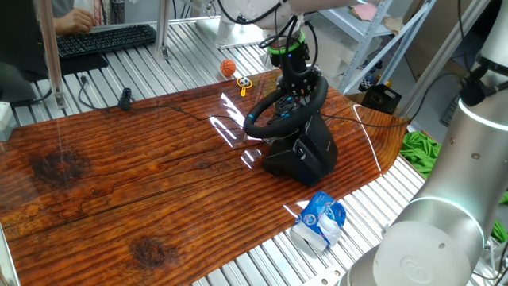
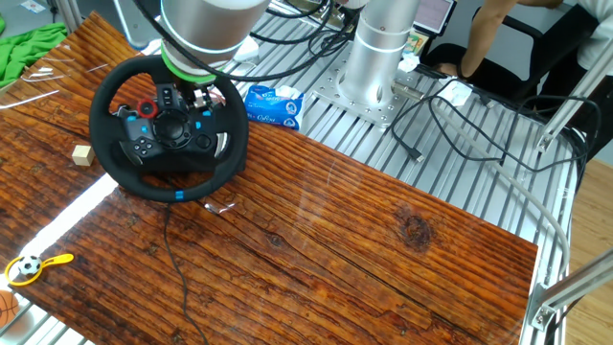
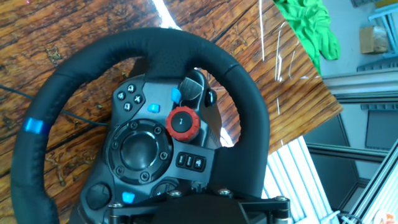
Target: Rotate the steering wheel 90 degrees counterclockwise
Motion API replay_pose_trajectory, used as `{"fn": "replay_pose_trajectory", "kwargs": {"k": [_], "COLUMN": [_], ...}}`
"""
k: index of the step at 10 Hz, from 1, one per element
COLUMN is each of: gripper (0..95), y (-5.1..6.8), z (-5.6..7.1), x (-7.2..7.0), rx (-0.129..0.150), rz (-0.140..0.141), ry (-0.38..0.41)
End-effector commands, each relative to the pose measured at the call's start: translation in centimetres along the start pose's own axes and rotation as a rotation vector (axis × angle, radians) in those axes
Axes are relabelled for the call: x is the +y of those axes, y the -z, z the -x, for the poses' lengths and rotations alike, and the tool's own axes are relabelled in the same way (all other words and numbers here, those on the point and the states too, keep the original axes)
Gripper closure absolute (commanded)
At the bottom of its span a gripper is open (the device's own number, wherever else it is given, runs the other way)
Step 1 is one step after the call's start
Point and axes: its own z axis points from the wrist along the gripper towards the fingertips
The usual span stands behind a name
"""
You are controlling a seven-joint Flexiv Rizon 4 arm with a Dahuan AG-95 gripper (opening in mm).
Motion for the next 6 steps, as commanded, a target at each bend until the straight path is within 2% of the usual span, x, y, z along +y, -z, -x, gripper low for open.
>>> {"fn": "replay_pose_trajectory", "kwargs": {"k": [1, 6], "gripper": [95.0, 95.0], "y": [-0.1, -0.8], "z": [0.3, 2.1], "x": [0.0, -0.1], "rx": [0.0, -0.006], "rz": [0.005, 0.014], "ry": [0.001, 0.04]}}
